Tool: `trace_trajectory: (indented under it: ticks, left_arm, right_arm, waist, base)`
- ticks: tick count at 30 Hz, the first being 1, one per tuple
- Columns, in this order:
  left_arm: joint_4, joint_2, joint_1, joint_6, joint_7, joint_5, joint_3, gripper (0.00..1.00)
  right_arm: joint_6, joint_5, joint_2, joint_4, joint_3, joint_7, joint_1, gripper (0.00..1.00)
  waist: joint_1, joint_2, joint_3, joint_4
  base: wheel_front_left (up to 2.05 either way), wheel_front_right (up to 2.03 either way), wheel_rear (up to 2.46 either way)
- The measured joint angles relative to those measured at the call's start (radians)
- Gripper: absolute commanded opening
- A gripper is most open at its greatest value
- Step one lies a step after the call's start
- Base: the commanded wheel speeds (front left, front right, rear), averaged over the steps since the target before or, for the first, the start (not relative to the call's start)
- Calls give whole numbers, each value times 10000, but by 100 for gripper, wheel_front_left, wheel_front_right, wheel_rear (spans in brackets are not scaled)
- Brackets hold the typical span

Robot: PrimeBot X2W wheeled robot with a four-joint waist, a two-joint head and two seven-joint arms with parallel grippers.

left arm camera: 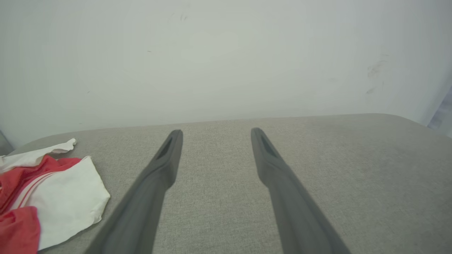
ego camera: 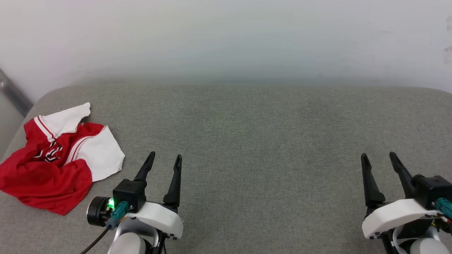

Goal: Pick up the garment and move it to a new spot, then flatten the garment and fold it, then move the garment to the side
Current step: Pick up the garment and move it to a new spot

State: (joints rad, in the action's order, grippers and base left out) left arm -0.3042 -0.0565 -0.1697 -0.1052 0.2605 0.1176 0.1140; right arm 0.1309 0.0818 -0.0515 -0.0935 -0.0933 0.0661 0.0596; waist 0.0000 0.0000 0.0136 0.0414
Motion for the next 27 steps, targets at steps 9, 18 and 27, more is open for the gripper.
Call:
trace_trajectory:
  ticks: [9,18,27]
  left_arm:
    - [-134,36,-41,-8,12,144,-19,100]
    - [-176,48,-174,10,25,268,-205,100]
    - [-90,48,-214,96,25,364,-589,100]
  right_arm:
    - [0,54,0,-21,-6,56,4,100]
    - [0,8,0,77,105,38,23,100]
    - [0,-144,2,345,663,-104,80,100]
  waist:
    - [0,0,-6,391]
    - [0,0,41,1522]
    - [0,0,133,3005]
  base:
    - [0,0,0]
    - [0,0,0]
    - [0,0,0]
